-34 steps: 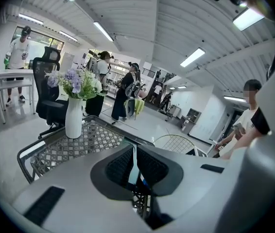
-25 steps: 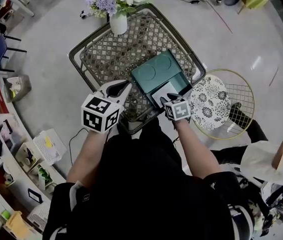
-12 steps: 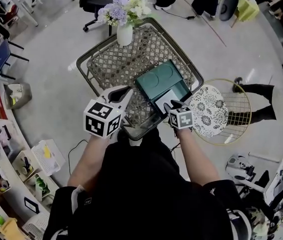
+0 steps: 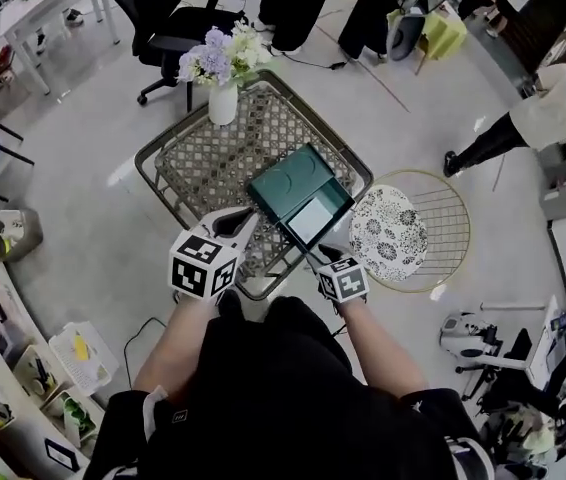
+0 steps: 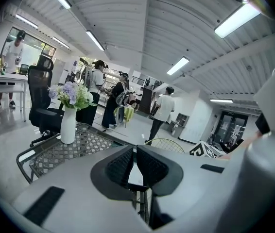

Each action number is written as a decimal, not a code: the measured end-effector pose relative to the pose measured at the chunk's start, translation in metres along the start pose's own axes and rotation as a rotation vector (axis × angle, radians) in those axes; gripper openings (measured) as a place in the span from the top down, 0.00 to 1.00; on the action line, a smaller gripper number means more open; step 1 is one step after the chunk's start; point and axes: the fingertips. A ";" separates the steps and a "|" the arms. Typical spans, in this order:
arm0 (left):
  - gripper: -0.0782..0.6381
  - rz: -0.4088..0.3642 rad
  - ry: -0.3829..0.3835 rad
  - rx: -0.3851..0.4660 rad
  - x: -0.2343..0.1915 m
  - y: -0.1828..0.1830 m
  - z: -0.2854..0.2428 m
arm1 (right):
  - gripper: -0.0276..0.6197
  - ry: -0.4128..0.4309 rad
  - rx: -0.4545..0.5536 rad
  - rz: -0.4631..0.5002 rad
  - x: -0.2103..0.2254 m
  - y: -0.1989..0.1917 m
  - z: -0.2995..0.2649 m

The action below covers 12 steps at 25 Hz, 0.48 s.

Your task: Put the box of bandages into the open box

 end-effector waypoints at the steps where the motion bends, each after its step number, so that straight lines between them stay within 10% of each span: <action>1: 0.85 -0.002 -0.006 0.001 0.002 -0.001 -0.002 | 0.72 -0.003 0.000 -0.002 0.001 -0.003 0.003; 12: 0.85 -0.073 -0.011 -0.045 0.038 0.006 -0.029 | 0.73 -0.032 0.146 -0.049 0.059 0.012 0.063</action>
Point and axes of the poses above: the fingertips, and each gripper's own axes: z backward along the fingers, x to its right, y out of its top, and after that the axes turned 2 degrees about y, right-handed
